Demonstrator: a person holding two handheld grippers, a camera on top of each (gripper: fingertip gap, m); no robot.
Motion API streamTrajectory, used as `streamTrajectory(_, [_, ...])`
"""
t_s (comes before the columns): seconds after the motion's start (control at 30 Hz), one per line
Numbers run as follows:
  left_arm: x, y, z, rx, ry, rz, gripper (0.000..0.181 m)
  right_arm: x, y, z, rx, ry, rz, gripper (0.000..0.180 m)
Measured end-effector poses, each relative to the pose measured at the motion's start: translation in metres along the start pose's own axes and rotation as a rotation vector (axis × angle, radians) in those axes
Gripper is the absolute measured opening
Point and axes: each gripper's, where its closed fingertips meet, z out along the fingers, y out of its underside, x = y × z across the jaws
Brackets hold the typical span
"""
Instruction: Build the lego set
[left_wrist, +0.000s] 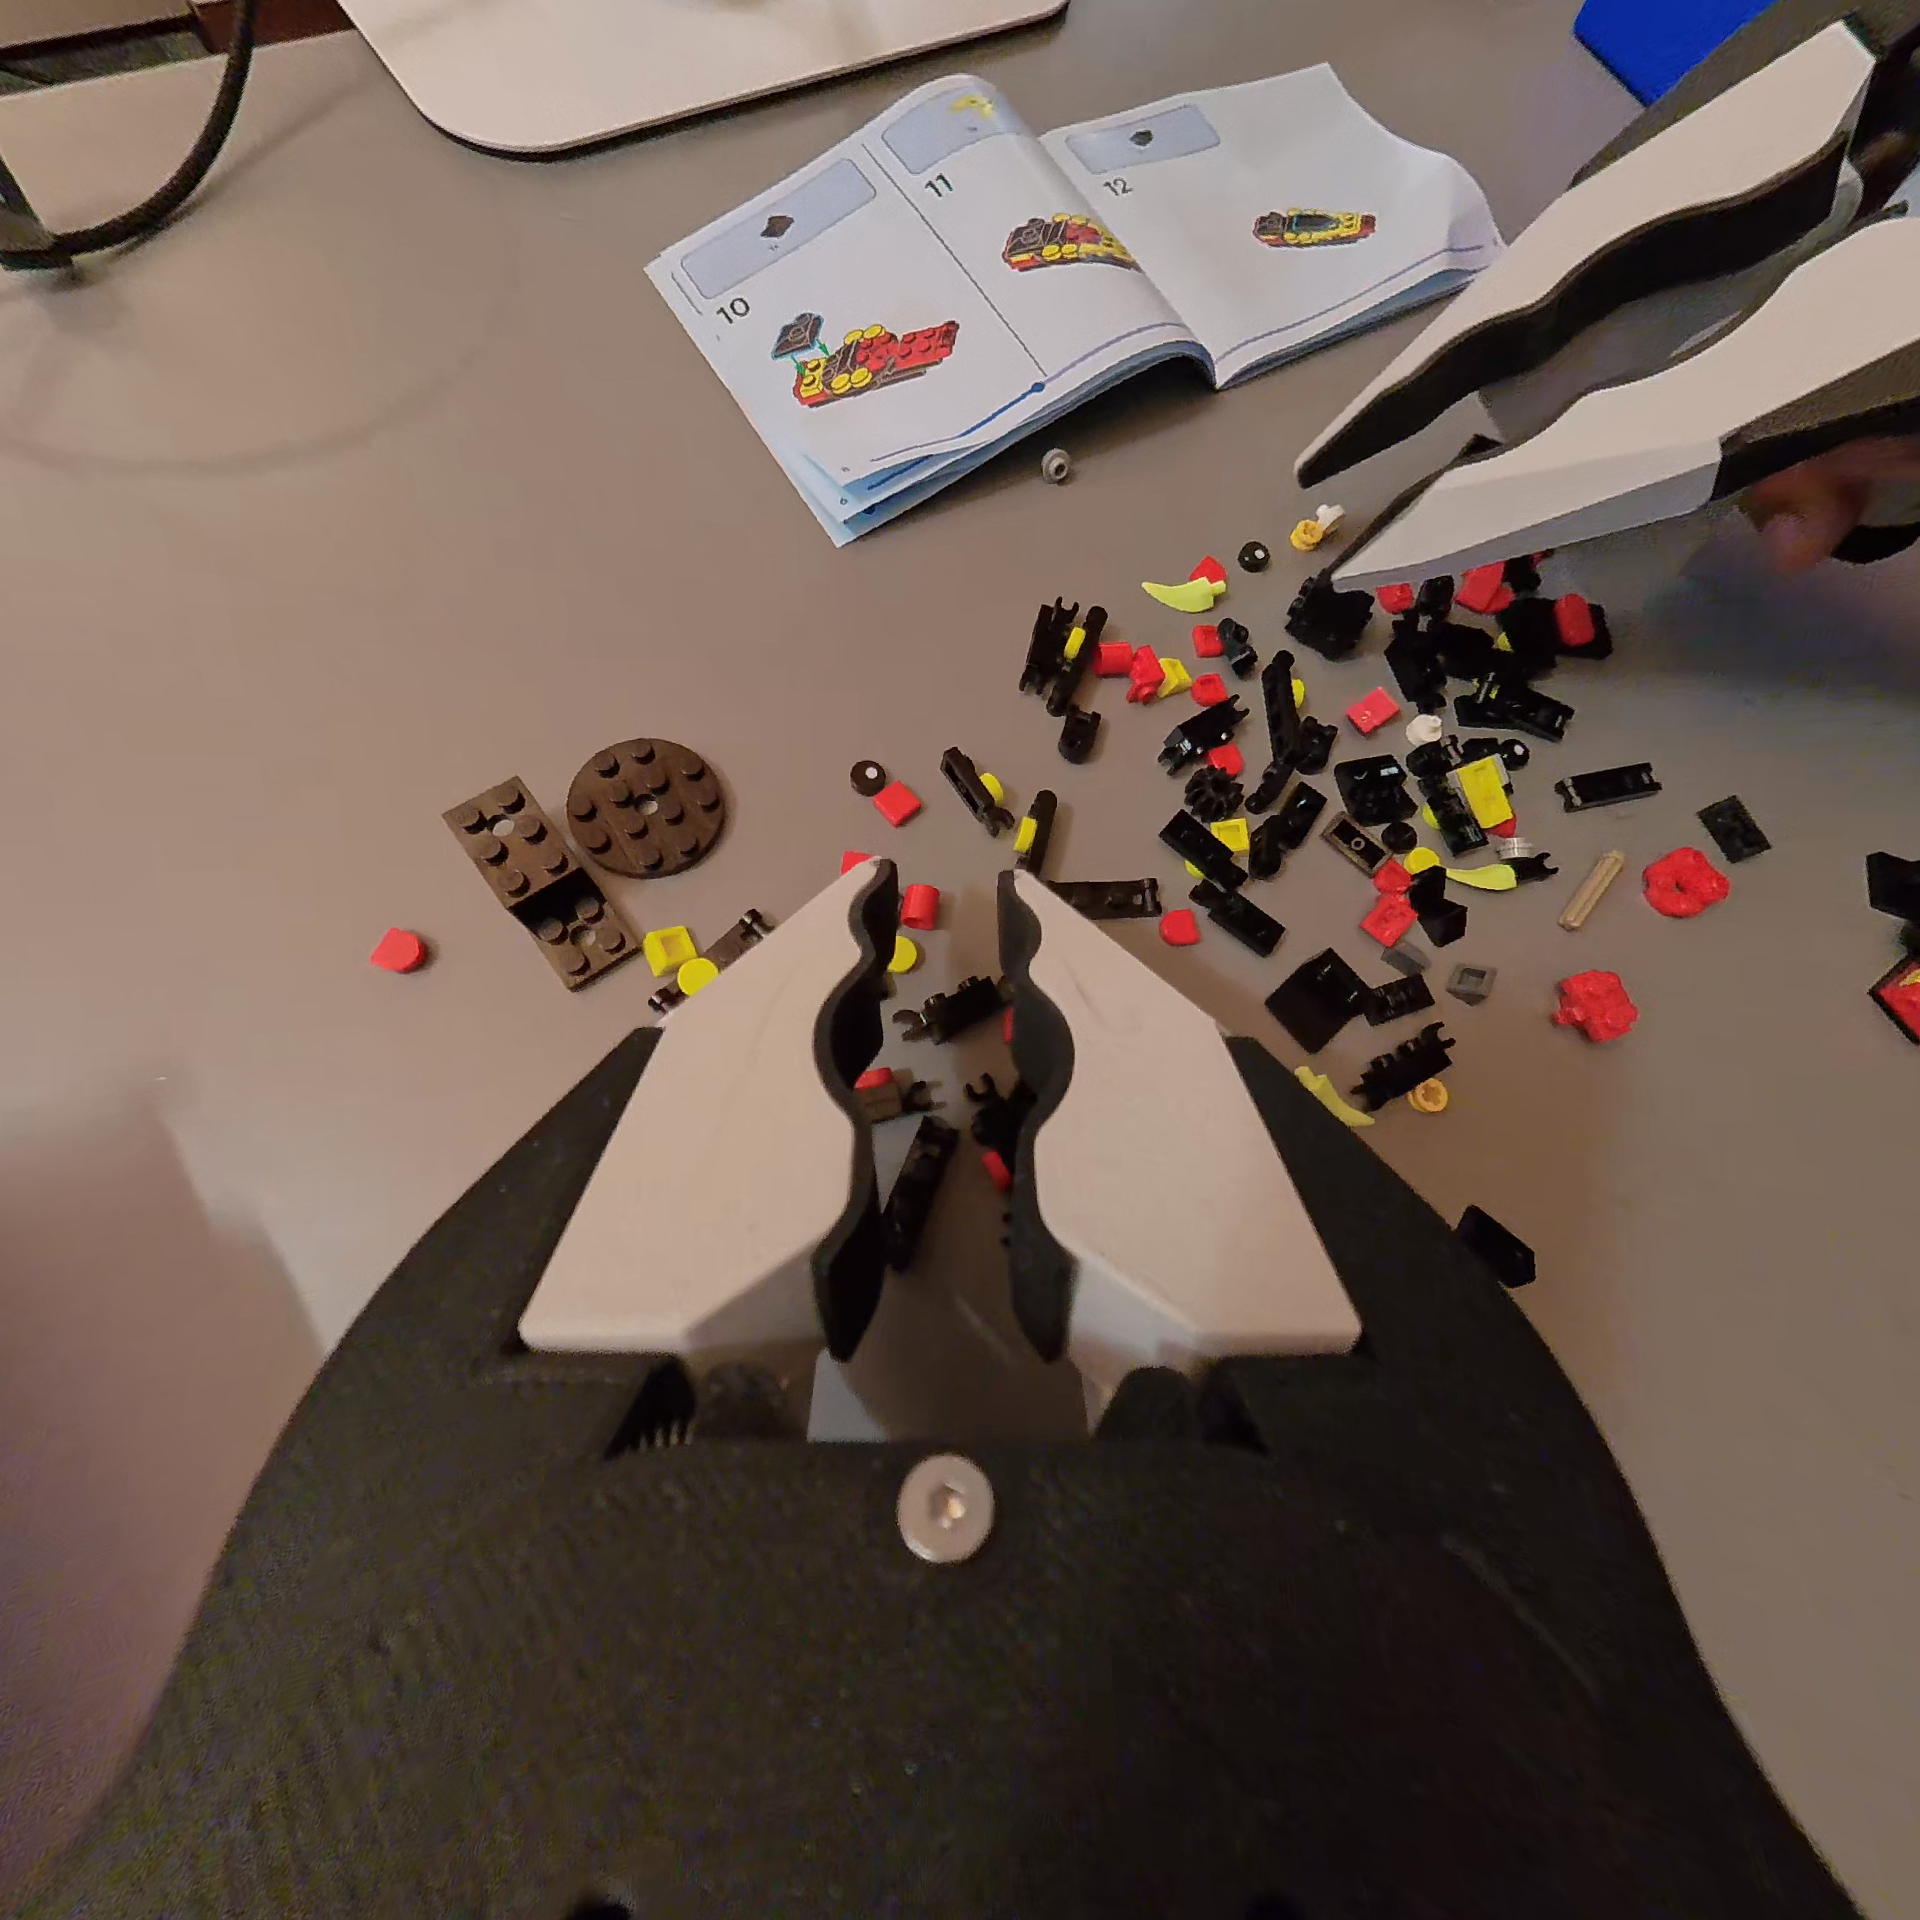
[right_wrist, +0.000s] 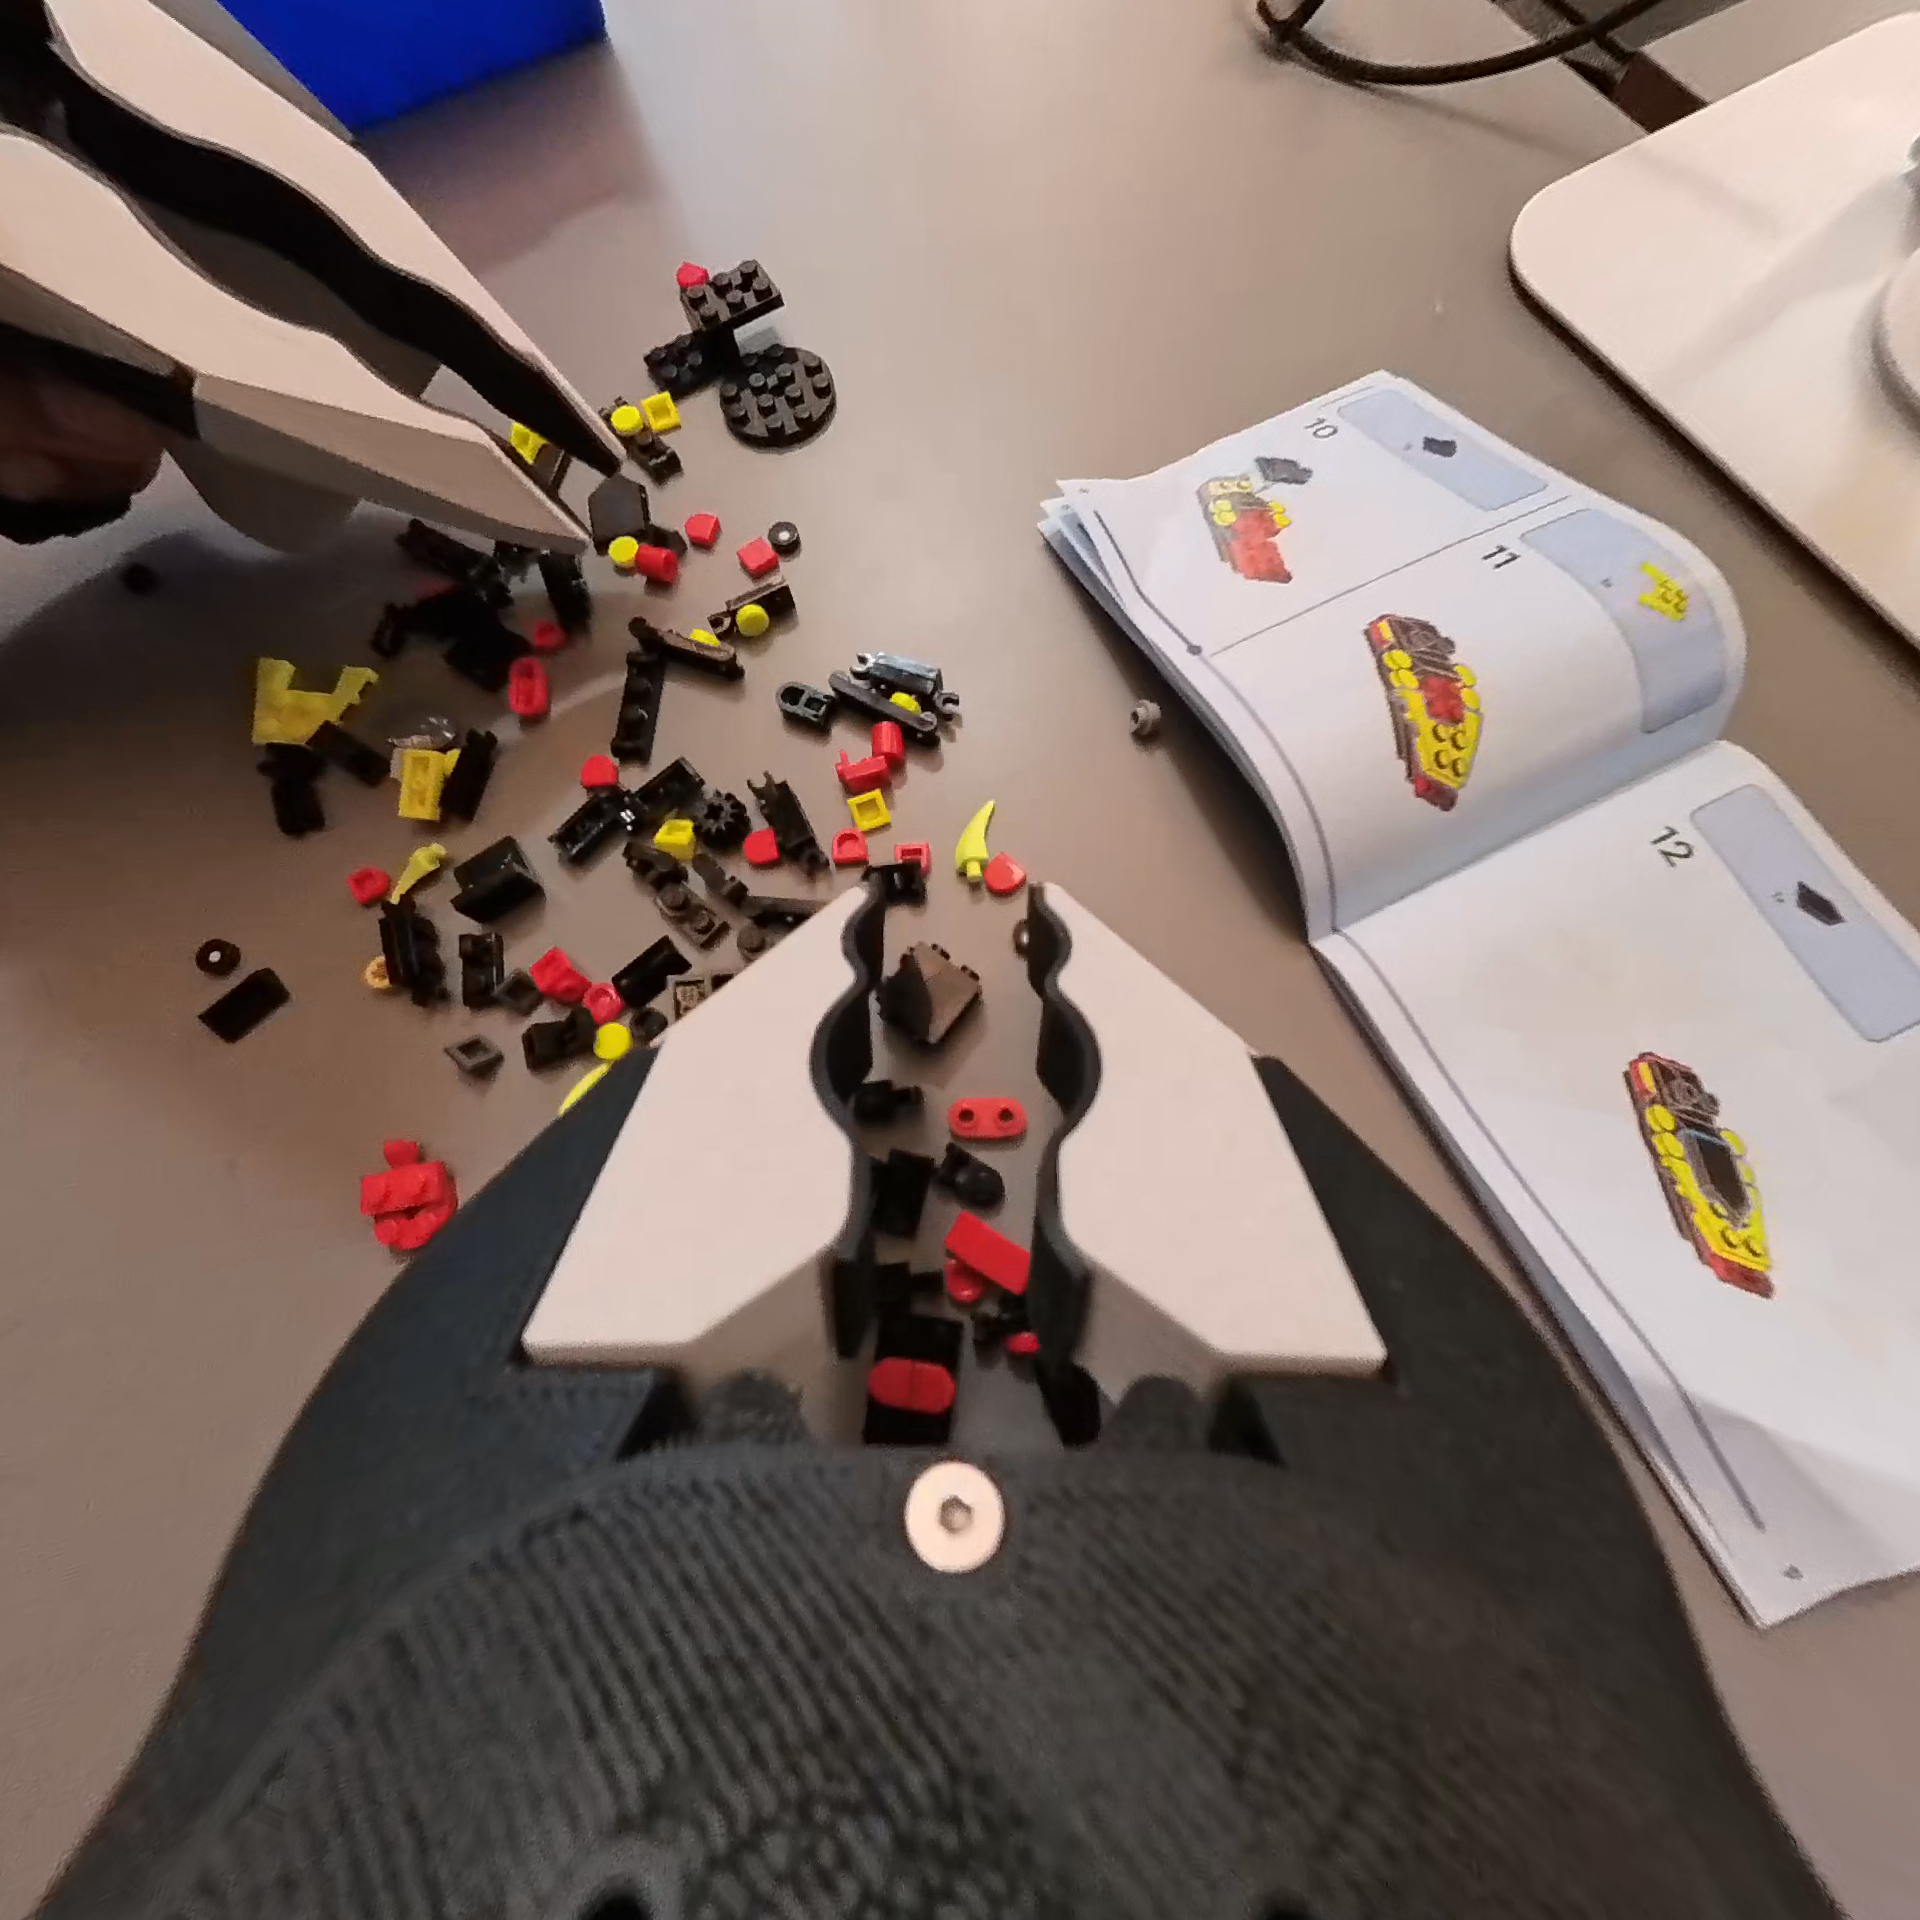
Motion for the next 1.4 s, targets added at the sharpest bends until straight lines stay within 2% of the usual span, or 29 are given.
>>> streamTrajectory(0.27, [-0.001,0.002,-0.002,-0.003,-0.004,-0.003,0.018,-0.002,-0.012,-0.003,0.034,0.026,-0.041,0.024])
streamTrajectory(0.47, [0.002,-0.001,-0.005,0.015,0.007,-0.007,0.017,0.001,-0.024,-0.035,0.096,0.108,-0.076,0.017])
streamTrajectory(0.53, [0.009,0.001,-0.006,-0.006,0.047,-0.026,0.014,-0.003,-0.017,-0.051,0.106,0.144,-0.089,0.016])
streamTrajectory(0.7, [0.027,-0.004,-0.008,0.021,0.165,-0.092,0.022,-0.013,0.030,-0.080,0.056,0.204,-0.064,0.016])
streamTrajectory(0.87, [0.031,-0.008,-0.007,0.028,0.161,-0.140,0.036,-0.029,0.056,-0.092,0.067,0.155,0.043,0.016])
streamTrajectory(1.0, [0.066,-0.019,-0.020,0.084,0.253,-0.227,0.039,-0.035,0.066,-0.091,0.071,0.112,0.074,0.016])
streamTrajectory(1.07, [0.081,-0.009,-0.026,0.068,0.263,-0.187,0.040,-0.037,0.072,-0.087,0.062,0.094,0.089,0.016])
streamTrajectory(1.17, [0.081,0.018,-0.029,-0.004,0.176,-0.085,0.049,-0.036,0.077,-0.084,0.042,0.077,0.109,0.016])
streamTrajectory(1.3, [0.086,0.016,-0.034,0.020,0.229,-0.063,0.049,-0.048,0.068,-0.083,0.077,0.006,0.151,0.020])
streamTrajectory(1.4, [0.085,0.028,-0.025,-0.048,0.214,-0.040,0.050,-0.058,0.070,-0.078,0.058,-0.039,0.177,0.024])
